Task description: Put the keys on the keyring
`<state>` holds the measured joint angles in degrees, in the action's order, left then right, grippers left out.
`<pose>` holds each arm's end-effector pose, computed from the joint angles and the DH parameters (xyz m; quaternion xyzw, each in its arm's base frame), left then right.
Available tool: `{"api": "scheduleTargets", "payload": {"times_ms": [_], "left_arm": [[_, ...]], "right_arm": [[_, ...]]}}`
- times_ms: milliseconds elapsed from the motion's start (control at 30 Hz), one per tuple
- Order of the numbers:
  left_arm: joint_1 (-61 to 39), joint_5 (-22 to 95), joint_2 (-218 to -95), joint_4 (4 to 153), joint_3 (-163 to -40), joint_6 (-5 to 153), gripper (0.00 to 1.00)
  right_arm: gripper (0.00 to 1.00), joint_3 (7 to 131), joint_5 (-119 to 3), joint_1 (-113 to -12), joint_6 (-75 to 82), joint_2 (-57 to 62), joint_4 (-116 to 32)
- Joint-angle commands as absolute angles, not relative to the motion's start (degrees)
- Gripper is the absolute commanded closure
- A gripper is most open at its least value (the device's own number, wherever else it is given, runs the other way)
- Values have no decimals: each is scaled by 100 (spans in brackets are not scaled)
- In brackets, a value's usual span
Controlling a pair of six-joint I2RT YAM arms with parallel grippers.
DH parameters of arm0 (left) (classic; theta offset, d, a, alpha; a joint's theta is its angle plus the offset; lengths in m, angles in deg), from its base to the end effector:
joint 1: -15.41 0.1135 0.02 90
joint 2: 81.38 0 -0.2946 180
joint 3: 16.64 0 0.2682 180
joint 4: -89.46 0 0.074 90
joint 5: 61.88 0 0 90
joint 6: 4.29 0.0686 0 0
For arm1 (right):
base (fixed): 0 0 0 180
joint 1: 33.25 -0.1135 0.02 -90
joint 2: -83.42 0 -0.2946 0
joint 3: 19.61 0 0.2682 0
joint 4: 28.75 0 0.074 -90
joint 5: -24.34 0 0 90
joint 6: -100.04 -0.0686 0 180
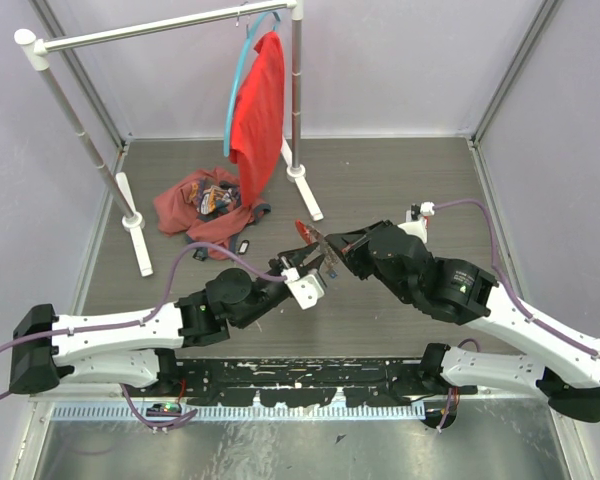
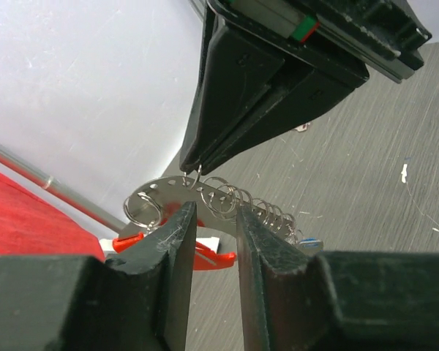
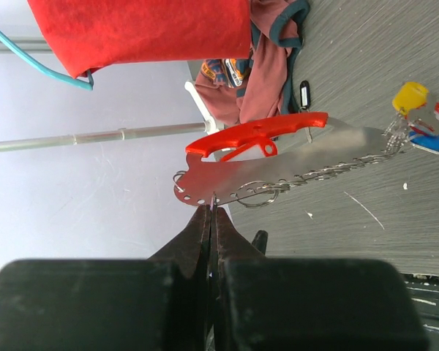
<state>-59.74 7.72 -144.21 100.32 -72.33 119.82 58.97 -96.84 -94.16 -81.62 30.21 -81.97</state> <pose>0.0973 -0.2738 0.3512 0.4740 0.4949 -0.1383 0.7150 0.1298 0.1603 0.4024 0.3525 0.7587 0.4284 0.3415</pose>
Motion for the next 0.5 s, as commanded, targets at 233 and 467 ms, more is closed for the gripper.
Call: {"api": "scheduleTargets", "payload": {"times_ms": [233, 467], "left_arm": [[-6001, 629, -14321, 10756, -7223, 12027, 66], [-6000, 500, -14528, 10875, -7259, 12137, 67]], "right_arm": [[99, 5892, -9696, -9416, -8173, 3156, -7708], [99, 5891, -9626, -9421, -8139, 3173, -7676]]}}
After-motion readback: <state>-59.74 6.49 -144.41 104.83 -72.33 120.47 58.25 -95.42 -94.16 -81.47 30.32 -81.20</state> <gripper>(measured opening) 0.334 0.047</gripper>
